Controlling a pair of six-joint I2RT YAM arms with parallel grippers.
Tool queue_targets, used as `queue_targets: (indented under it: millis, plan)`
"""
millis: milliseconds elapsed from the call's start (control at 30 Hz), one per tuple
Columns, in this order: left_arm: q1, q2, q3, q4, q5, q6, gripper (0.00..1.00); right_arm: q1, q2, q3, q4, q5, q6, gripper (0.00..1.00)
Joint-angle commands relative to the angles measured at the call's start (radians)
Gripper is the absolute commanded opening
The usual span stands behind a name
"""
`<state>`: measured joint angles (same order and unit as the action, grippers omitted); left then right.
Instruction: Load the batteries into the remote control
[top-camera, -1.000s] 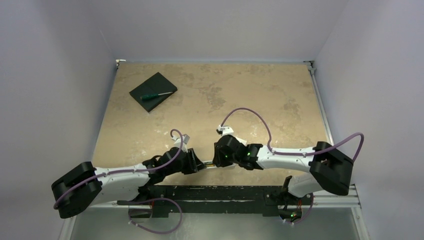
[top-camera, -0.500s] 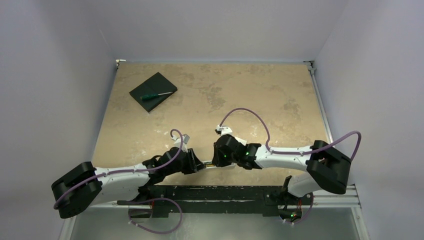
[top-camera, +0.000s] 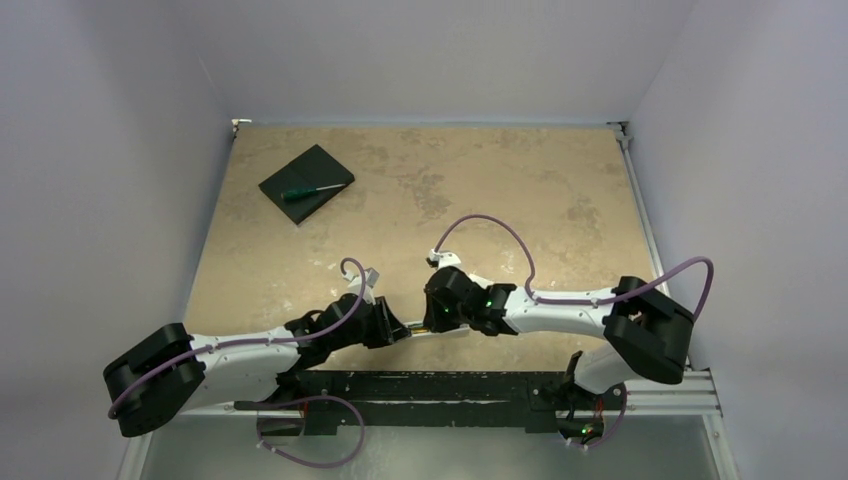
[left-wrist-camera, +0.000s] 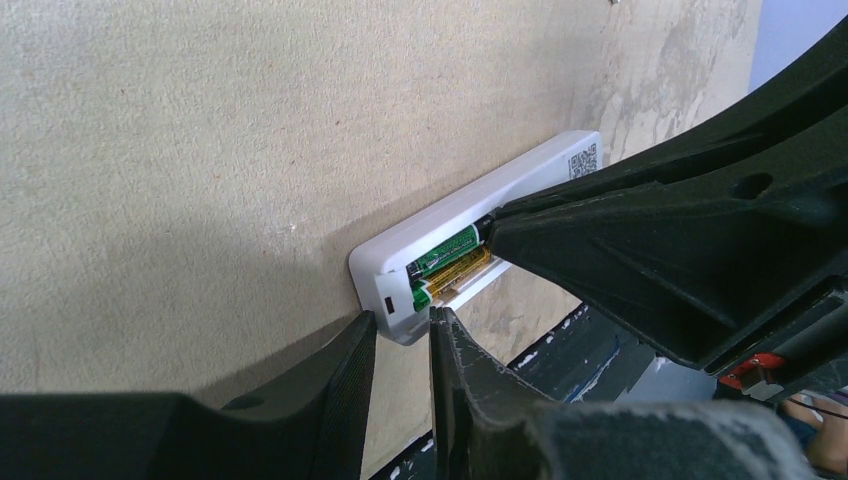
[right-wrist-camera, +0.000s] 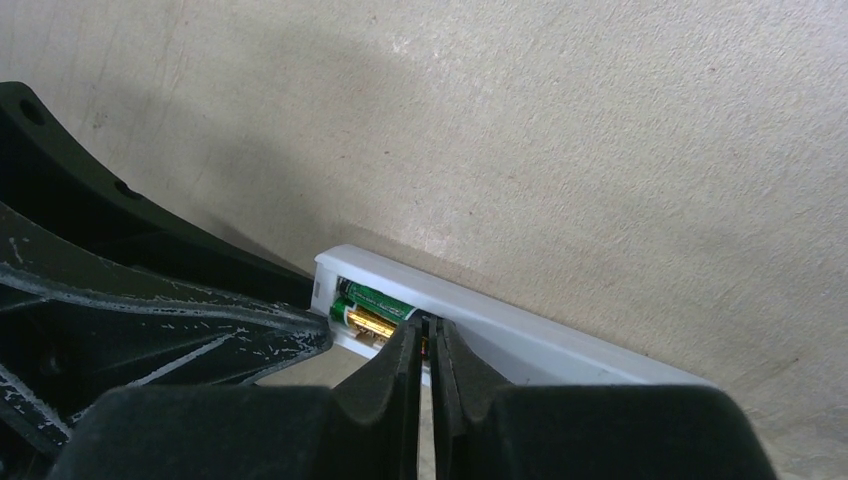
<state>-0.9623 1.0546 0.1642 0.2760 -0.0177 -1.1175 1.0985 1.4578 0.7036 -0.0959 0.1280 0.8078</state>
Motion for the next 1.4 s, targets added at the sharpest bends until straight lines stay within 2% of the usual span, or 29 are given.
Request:
queue_targets:
  millis: [0,400,633,1133,1367]
  plan:
    - [0.009,-0.002,0.002,0.04,0.009,0.002,0.25,0.001,0.037,0.057,-0.023,0.012,-0.032,0.13]
    - [0.016,-0.033,0.018,0.001,0.013,0.019,0.24,0.015,0.096,0.098,-0.111,0.054,-0.045,0.11]
    - [0.015,-0.044,0.029,-0.035,0.013,0.036,0.24,0.052,0.151,0.164,-0.216,0.132,-0.05,0.11]
    - [0.016,-0.035,0.027,-0.024,0.051,0.056,0.23,0.144,0.231,0.241,-0.332,0.175,-0.027,0.1]
    - [0.016,-0.078,0.024,-0.085,0.032,0.058,0.23,0.175,0.256,0.281,-0.393,0.221,0.0,0.09]
